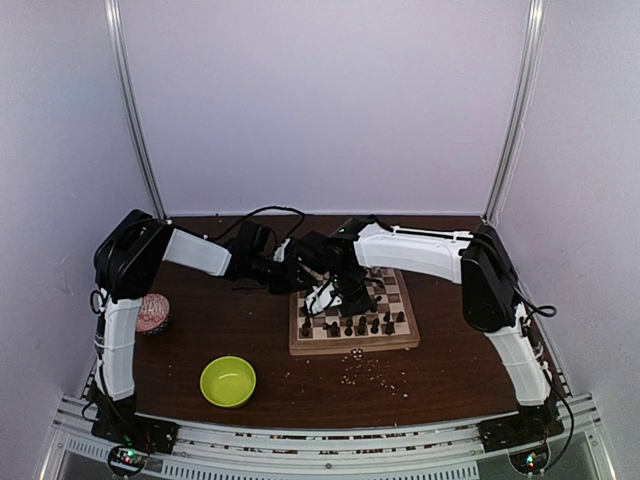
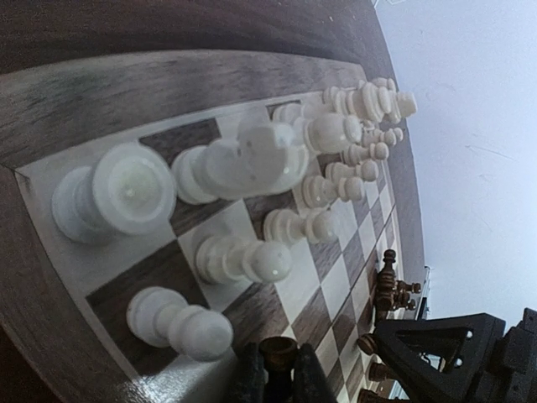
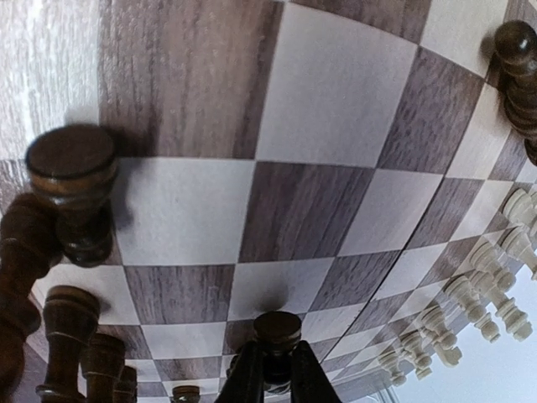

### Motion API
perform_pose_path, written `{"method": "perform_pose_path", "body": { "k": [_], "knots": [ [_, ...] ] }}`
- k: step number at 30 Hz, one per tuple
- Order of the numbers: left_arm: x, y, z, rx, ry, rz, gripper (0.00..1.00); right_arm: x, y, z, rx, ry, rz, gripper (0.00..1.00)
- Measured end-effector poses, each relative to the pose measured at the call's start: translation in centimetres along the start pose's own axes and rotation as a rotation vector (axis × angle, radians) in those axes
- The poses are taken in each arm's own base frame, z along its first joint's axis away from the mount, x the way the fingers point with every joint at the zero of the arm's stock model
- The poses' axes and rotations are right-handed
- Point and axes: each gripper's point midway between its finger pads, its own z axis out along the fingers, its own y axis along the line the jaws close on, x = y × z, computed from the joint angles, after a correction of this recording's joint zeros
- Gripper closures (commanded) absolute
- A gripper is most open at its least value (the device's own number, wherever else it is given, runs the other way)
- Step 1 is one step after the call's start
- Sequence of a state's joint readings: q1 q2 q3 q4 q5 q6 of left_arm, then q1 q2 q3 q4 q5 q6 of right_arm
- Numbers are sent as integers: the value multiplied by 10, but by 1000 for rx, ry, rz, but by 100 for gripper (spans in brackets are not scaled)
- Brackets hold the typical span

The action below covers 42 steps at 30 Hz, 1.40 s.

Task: Set up the chess pieces on the board
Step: Place the pawn on the chessboard, then pass from the left arm to the right

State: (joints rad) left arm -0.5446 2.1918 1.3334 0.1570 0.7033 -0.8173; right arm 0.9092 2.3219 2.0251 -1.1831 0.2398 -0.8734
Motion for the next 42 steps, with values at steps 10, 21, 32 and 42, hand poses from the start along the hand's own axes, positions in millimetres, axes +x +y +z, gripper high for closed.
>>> {"method": "perform_pose_path", "body": {
  "k": [10,21,32,42],
  "knots": [
    [-3,-1,0,-5,-5,0,93,-2,-5,4,29,12,-15,75],
    [-5,-1,1,-8,-1,-2,93,-3,-15,-13,45,-60,33,74],
    [-8,-17,1,67,-3,52,93,34,-45,-54,-65,-354,417,72],
    [-11,-47,-7,215,-65,127,93,49,-68,-66,-327,-692,830,69]
  ]
}}
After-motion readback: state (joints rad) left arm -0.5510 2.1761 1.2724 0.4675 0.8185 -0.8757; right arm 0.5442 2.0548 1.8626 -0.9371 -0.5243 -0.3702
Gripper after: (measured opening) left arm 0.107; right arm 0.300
